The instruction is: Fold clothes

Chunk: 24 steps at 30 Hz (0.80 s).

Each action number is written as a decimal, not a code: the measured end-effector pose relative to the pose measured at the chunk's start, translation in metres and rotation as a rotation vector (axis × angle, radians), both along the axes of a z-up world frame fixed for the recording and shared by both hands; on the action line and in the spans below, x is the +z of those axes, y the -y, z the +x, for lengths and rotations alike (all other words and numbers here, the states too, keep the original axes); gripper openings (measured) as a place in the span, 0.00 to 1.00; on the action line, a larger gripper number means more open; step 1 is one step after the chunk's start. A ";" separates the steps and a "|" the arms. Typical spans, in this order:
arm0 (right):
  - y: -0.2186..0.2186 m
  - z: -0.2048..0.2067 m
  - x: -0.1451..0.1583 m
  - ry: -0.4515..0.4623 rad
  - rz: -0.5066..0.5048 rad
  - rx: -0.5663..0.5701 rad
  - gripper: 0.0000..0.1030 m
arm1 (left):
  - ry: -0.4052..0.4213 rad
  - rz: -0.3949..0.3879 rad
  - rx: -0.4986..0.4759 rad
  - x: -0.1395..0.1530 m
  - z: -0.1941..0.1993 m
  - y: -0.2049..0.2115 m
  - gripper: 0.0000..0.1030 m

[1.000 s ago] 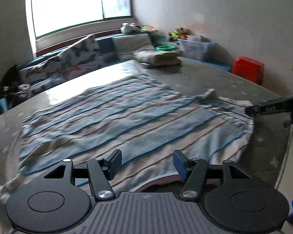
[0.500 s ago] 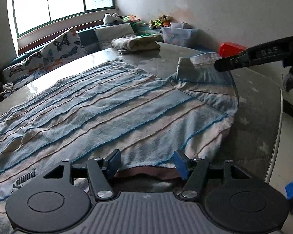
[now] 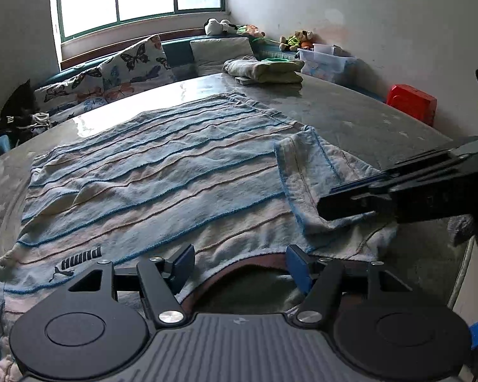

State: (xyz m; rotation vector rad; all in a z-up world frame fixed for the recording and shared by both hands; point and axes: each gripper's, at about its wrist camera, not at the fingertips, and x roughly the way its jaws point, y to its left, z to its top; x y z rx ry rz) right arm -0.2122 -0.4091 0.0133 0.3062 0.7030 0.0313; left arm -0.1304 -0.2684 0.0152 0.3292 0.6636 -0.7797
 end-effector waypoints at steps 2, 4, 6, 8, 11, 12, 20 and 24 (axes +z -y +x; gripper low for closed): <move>0.007 -0.007 0.005 0.008 -0.019 -0.024 0.20 | 0.007 -0.008 0.000 0.003 0.001 0.002 0.65; 0.014 -0.014 0.009 0.015 -0.037 -0.048 0.20 | 0.015 -0.020 -0.009 0.006 0.001 0.005 0.63; 0.025 -0.017 0.004 -0.018 -0.062 -0.090 0.20 | 0.021 -0.030 -0.029 0.008 -0.001 0.011 0.63; 0.031 -0.016 -0.006 -0.071 -0.090 -0.112 0.20 | 0.026 -0.041 -0.055 0.010 -0.003 0.018 0.57; 0.034 -0.017 -0.006 -0.082 -0.105 -0.101 0.19 | 0.026 -0.052 -0.095 0.011 -0.005 0.026 0.46; 0.034 -0.016 -0.004 -0.074 -0.115 -0.097 0.19 | 0.026 -0.056 -0.107 0.011 -0.005 0.029 0.42; 0.047 0.035 0.004 -0.029 -0.192 -0.067 0.19 | 0.015 -0.068 -0.171 0.006 -0.006 0.043 0.37; 0.055 0.066 -0.005 -0.043 -0.183 -0.065 0.19 | -0.013 -0.055 -0.193 -0.002 -0.003 0.049 0.34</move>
